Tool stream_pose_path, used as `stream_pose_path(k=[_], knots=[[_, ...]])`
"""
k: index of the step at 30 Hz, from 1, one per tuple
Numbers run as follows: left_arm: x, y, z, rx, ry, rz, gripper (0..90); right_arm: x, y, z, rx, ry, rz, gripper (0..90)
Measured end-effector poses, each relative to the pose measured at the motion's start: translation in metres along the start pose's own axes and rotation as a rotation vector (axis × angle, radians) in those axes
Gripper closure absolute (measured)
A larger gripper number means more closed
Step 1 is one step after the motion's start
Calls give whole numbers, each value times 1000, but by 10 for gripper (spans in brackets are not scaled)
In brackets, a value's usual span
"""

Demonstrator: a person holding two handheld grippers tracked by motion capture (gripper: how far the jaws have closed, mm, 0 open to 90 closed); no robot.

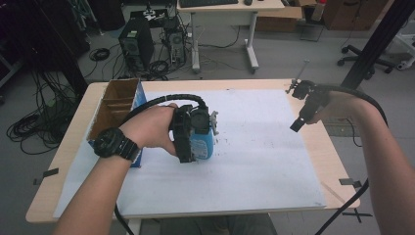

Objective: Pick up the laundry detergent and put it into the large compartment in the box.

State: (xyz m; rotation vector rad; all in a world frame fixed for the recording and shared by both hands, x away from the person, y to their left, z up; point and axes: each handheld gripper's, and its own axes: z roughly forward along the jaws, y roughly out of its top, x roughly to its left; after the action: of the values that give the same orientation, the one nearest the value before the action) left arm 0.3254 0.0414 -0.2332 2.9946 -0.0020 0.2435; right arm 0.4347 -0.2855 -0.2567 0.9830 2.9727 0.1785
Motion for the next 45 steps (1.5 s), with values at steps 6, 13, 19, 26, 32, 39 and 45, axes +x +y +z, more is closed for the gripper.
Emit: stream_pose_path(k=[6, 13, 19, 26, 32, 39, 45], knots=[[1, 0, 0, 1, 6, -4, 60, -2, 0, 1, 6, 0, -2, 186], [0, 1, -2, -8, 10, 0, 64, -2, -1, -1, 0, 0, -5, 186], [0, 2, -5, -11, 26, 3, 57, -3, -2, 2, 4, 5, -6, 186], [0, 5, -11, -16, 34, -9, 59, -2, -4, -1, -11, 8, -8, 186], [1, 7, -16, -18, 36, -7, 69, -2, -4, -1, -8, 6, -10, 186], [6, 7, -19, -19, 41, -13, 71, -2, -3, -1, -6, 7, -10, 186], [12, 6, -24, -20, 41, -17, 74, -3, -3, 0, -5, 6, -7, 186]])
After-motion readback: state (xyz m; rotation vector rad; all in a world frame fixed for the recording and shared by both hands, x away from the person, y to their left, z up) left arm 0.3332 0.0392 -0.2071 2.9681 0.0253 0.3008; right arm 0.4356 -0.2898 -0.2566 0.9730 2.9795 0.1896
